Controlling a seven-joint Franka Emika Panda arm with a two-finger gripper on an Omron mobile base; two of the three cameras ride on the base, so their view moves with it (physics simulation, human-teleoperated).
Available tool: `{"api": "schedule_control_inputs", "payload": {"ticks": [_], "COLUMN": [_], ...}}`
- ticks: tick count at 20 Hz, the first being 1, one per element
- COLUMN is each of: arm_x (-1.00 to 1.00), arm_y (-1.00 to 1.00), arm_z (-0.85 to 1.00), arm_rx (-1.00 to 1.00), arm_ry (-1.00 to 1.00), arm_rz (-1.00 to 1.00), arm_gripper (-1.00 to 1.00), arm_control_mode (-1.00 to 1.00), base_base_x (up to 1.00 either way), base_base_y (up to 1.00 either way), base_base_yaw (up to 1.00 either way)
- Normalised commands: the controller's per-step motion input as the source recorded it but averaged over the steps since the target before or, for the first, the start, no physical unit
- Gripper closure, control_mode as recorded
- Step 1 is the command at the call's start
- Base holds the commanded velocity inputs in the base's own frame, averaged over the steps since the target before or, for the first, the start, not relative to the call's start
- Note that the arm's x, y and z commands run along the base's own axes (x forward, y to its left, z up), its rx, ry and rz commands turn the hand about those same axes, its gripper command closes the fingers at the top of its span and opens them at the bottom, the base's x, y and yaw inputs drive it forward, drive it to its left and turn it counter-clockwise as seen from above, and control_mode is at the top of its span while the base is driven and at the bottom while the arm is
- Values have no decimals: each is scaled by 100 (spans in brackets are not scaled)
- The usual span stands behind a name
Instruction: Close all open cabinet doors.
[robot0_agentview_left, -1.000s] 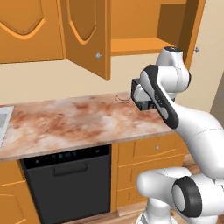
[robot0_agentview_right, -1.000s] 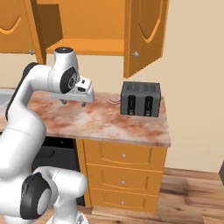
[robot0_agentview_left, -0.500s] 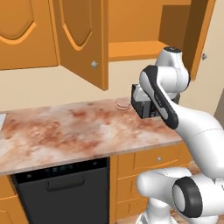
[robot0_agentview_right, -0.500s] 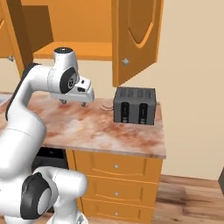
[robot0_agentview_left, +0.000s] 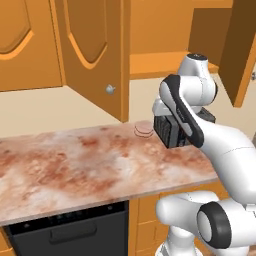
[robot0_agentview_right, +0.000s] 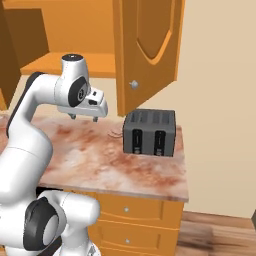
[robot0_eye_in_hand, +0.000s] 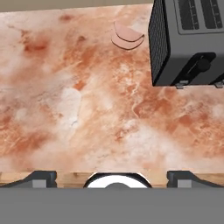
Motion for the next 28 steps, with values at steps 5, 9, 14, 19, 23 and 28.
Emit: {"api": "schedule_control_inputs", "payload": {"ticks": [5, 9, 14, 19, 23, 28], "arm_x": [0, 0, 0, 0, 0, 0], "arm_y": [0, 0, 0, 0, 0, 0], "arm_z": [0, 0, 0, 0, 0, 0], "arm_rx": [0, 0, 0, 0, 0, 0], "arm_ry": [0, 0, 0, 0, 0, 0], "arm_rz": [0, 0, 0, 0, 0, 0], "arm_gripper": [-100, -100, -100, -100, -100, -100], "arm_control_mode": [100, 100, 100, 100, 100, 100], "base_base_x": [51, 39, 0, 0, -2, -8], "base_base_y": [0, 0, 0, 0, 0, 0], "base_base_yaw": [-6, -4, 0, 0, 0, 0]}}
